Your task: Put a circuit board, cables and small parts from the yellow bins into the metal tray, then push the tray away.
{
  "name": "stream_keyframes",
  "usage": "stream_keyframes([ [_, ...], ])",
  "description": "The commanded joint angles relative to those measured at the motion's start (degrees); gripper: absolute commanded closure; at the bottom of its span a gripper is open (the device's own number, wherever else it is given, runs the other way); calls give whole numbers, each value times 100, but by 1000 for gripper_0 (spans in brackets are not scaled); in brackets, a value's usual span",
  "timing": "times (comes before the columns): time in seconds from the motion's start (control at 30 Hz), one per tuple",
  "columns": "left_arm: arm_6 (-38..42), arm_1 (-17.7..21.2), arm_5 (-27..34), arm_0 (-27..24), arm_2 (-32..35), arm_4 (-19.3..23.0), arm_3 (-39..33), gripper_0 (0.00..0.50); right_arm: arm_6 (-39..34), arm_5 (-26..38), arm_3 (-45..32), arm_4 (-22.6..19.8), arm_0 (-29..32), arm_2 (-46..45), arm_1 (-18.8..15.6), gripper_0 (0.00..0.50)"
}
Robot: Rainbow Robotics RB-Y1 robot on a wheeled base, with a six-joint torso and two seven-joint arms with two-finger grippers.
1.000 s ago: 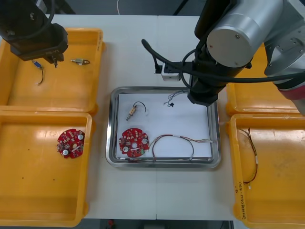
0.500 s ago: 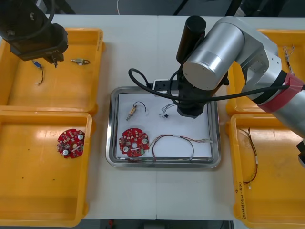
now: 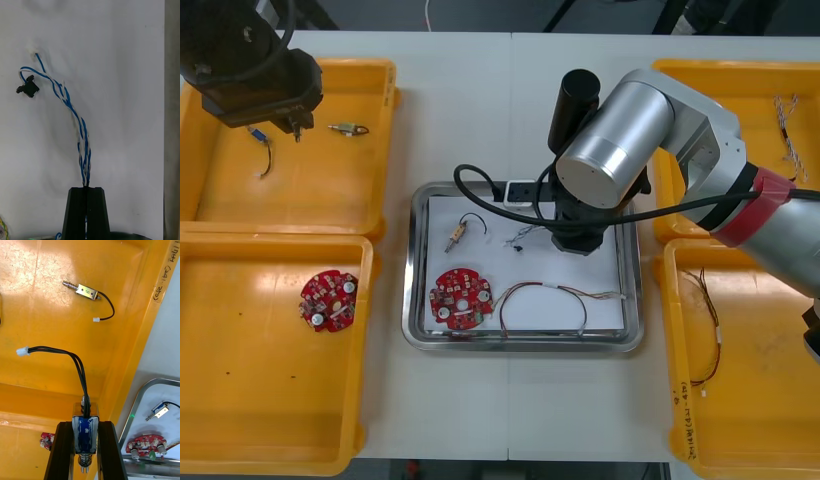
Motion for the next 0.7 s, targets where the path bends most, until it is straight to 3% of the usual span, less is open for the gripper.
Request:
stream_keyframes([
  [0.03,-376,-35,49,-79,154,-48,-180,500,-101,-48,-66,75,81,81,40,500],
  [0.13,-376,-43,49,-70,154,-39,-180,498,-119,-48,-58,57,81,81,40,485],
  [0.2,-376,-35,49,-79,154,-48,-180,498,-119,-48,-58,57,81,81,40,409],
  [0.27,-376,-35,58,-79,154,-48,-180,500,-128,-48,-58,40,81,89,40,384],
  [0.3,-376,-35,49,-79,154,-48,-180,498,-145,-48,-58,31,81,89,31,93],
  [0.33,-384,-35,58,-79,146,-48,-180,499,-163,-48,-58,14,90,98,31,11],
  [0.7,-384,-35,58,-79,154,-48,-180,498,-233,-92,-66,-57,142,89,-74,0],
])
